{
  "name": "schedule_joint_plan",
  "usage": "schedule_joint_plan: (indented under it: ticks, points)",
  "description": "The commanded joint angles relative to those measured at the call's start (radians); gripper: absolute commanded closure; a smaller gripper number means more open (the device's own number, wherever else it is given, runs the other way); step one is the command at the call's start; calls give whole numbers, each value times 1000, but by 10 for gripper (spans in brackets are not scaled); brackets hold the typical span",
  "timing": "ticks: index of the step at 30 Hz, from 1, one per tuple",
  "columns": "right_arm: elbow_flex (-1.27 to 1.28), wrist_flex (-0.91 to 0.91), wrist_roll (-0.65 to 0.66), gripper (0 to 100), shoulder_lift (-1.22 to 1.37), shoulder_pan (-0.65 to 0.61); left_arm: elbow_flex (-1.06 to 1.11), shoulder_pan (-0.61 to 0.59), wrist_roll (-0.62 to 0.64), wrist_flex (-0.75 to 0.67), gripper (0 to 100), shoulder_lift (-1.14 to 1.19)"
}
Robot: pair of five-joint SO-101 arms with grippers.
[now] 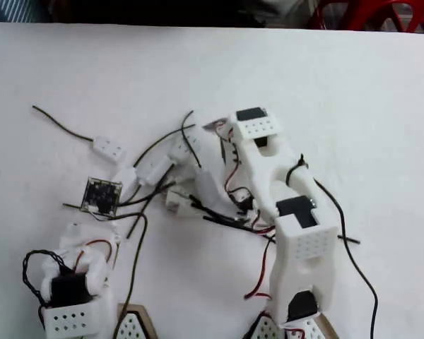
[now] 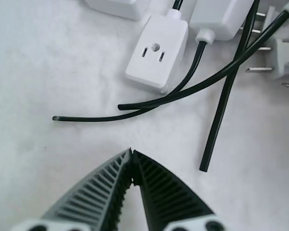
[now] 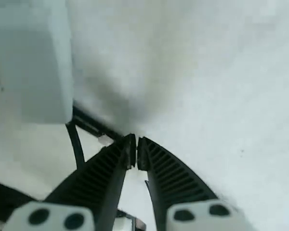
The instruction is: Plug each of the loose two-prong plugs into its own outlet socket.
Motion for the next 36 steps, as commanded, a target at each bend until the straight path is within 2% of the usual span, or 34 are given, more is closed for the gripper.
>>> schedule_joint_plan:
  ticks: [1,11,18,21,26,31,36]
  points:
    - [-15,77,101,981,-59,47,-21,-12,-8,14,976,-1]
    - [-20,77,91,981,-136,174,-21,-12,-8,14,976,-1]
    - [-14,77,-224,981,-314,305,-21,-12,-8,14,976,-1]
    - [-12,77,-310,981,-348,387,-21,-12,-8,14,976,-1]
    - [29,77,-316,981,-344,496,-21,-12,-8,14,976,-1]
    - [175,77,-272,971,-375,515,-21,-12,-8,14,976,-1]
    - [285,77,-288,823,-479,521,-21,-12,-8,14,976,-1]
